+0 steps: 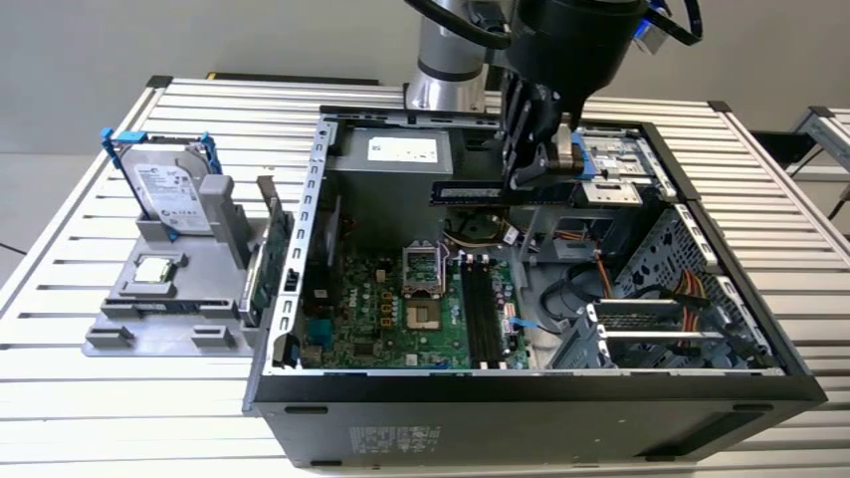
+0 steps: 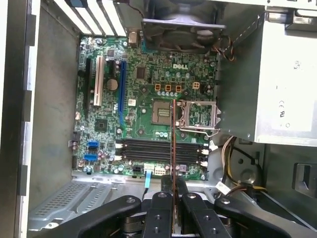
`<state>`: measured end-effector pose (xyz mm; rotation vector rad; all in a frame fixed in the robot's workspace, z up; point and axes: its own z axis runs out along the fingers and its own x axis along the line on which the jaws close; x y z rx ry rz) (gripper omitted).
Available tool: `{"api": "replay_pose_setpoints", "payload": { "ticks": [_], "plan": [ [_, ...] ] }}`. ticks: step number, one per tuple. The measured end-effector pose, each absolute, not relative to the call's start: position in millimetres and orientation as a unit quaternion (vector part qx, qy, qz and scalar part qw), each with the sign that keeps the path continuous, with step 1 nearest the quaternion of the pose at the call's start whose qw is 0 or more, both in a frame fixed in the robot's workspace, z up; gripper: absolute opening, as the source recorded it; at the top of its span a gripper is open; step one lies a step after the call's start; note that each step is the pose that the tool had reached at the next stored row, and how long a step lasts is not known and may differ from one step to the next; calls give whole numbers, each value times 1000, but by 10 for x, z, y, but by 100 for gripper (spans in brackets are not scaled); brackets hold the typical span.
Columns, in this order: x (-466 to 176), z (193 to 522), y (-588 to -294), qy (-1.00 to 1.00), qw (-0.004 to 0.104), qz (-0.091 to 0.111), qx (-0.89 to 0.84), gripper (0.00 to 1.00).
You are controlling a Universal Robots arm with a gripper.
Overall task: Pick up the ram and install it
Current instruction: 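Pick up the ram and move it above insertion slot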
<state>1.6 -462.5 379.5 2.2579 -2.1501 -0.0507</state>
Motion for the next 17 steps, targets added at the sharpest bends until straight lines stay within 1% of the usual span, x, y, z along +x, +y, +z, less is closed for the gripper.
{"api": "replay_pose_setpoints", "payload": {
  "ticks": [17],
  "plan": [
    [59,3788,-4502,-703,11,-16,710,0]
  ]
}}
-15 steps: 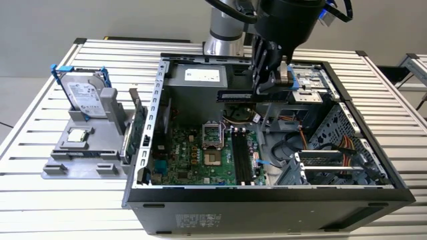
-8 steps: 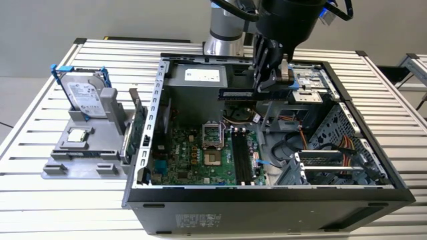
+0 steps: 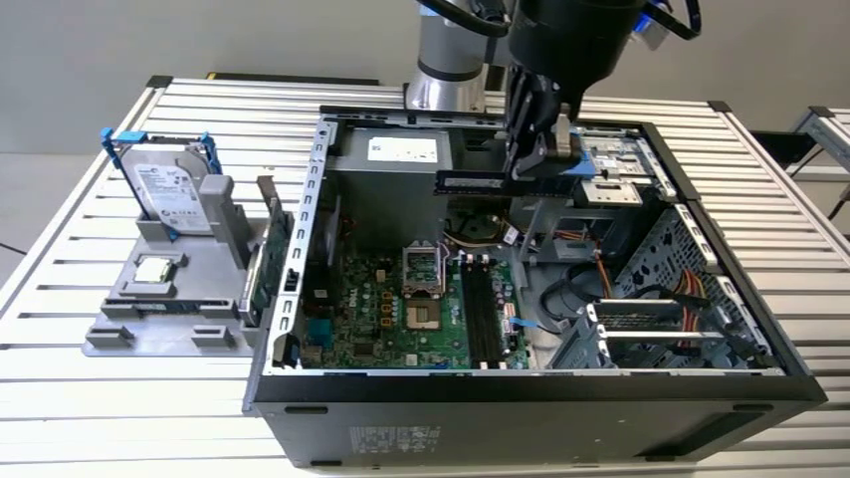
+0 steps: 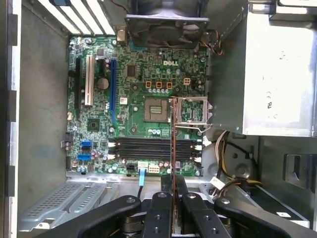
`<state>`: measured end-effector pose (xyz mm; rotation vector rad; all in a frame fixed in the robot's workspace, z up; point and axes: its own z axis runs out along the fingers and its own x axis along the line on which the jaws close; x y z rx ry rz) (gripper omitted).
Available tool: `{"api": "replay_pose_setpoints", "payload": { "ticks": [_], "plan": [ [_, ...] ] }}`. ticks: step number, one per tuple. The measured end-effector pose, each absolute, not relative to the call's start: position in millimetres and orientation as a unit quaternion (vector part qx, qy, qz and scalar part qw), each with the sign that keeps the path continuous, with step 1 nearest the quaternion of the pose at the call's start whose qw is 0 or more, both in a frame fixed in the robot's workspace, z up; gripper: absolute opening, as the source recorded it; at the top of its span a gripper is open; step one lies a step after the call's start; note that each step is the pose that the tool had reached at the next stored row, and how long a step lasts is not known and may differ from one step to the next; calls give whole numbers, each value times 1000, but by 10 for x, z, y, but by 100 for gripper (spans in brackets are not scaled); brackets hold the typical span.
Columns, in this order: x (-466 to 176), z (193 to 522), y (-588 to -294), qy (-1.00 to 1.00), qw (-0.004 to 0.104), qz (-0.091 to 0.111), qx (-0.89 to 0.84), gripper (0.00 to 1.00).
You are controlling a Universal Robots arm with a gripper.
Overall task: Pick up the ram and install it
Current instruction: 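Pick up the ram and move it above insertion slot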
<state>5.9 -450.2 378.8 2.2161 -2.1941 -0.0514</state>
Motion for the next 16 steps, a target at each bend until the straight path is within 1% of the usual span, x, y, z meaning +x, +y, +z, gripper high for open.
{"api": "replay_pose_setpoints", "payload": {
  "ticks": [7,16],
  "plan": [
    [59,3787,-4409,-706,11,-17,708,0],
    [59,3787,-4377,-706,11,-17,708,0]
  ]
}}
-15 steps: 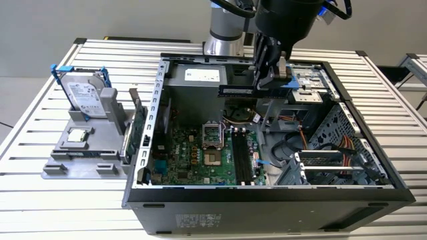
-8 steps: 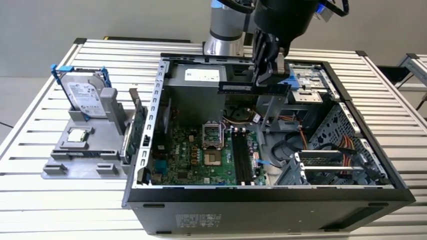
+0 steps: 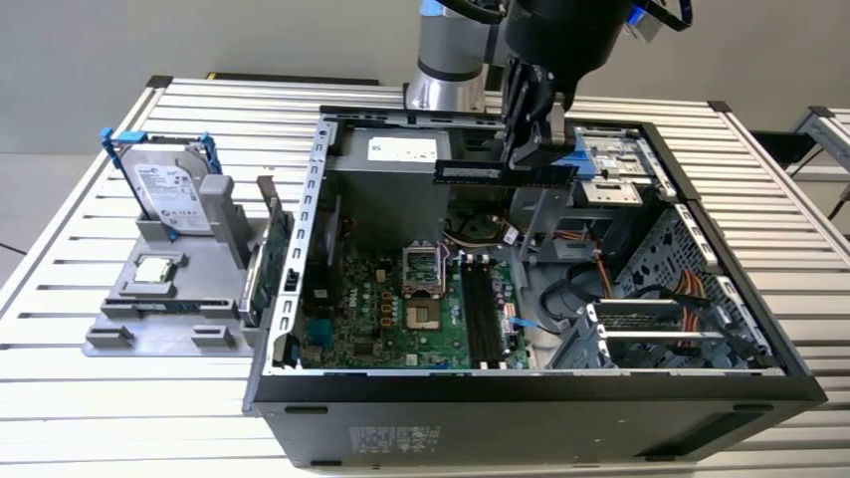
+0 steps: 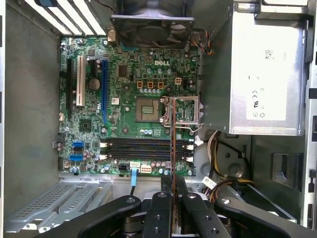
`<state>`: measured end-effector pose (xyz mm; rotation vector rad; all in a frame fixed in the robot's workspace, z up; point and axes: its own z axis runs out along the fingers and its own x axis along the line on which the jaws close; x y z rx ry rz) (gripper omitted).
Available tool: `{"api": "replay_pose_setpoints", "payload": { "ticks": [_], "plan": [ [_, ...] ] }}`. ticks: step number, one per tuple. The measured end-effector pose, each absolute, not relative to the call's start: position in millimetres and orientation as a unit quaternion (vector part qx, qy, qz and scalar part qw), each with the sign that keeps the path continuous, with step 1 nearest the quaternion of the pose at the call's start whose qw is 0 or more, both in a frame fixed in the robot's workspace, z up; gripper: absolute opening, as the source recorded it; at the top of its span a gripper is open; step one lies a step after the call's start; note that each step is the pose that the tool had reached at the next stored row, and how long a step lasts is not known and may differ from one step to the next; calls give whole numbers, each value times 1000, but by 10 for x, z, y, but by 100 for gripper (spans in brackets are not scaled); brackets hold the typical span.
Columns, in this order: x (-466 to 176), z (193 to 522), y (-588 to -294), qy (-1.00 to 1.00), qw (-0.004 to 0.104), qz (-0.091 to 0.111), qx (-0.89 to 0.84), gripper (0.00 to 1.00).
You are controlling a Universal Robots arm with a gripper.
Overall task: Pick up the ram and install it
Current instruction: 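Pick up the ram and move it above insertion slot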
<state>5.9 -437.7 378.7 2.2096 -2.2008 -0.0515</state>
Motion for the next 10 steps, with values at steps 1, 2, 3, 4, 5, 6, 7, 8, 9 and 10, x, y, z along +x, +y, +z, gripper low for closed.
{"api": "replay_pose_setpoints", "payload": {
  "ticks": [1,2,3,4,5,6,7,8,9,10],
  "plan": [
    [59,3787,-4376,-706,11,-17,708,0],
    [59,3787,-4376,-706,11,-17,708,0],
    [59,3787,-4376,-706,11,-17,708,0],
    [59,3787,-4375,-706,11,-17,708,0],
    [59,3787,-4376,-706,11,-17,708,0],
    [59,3787,-4376,-706,11,-17,708,0],
    [59,3787,-4376,-706,11,-17,708,0],
    [59,3787,-4376,-706,11,-17,708,0],
    [59,3787,-4376,-708,11,-17,706,0],
    [59,3787,-4376,-709,11,-17,705,0]
  ]
}}
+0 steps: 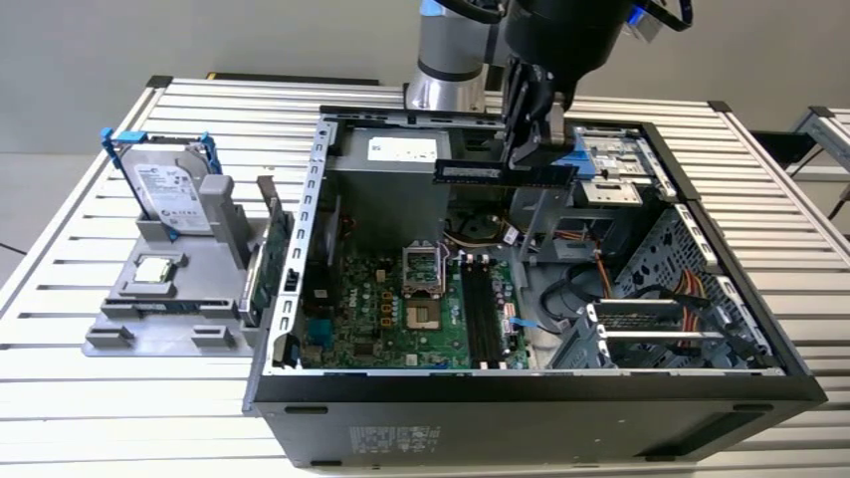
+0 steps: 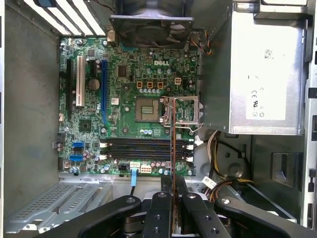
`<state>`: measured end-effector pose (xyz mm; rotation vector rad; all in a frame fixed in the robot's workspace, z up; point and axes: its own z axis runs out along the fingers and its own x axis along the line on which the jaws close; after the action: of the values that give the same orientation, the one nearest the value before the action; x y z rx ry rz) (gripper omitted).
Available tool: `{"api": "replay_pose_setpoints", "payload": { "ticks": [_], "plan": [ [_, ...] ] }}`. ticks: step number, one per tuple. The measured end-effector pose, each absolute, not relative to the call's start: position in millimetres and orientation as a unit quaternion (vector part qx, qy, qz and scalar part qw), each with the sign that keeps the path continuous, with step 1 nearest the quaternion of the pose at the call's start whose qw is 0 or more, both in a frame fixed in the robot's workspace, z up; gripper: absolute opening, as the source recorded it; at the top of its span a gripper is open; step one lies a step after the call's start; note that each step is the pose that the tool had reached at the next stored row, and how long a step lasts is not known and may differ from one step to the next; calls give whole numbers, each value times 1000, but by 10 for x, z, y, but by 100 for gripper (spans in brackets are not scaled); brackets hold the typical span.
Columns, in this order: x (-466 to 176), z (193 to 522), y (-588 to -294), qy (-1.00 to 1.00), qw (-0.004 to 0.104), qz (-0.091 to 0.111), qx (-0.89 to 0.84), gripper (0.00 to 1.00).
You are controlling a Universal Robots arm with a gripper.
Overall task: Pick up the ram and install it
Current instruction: 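Pick up the ram and move it above insertion slot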
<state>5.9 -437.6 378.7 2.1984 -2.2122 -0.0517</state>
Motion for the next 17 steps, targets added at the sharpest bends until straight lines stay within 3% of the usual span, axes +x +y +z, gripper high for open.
{"api": "replay_pose_setpoints", "payload": {
  "ticks": [17],
  "plan": [
    [59,3787,-4376,-783,9,-18,622,0]
  ]
}}
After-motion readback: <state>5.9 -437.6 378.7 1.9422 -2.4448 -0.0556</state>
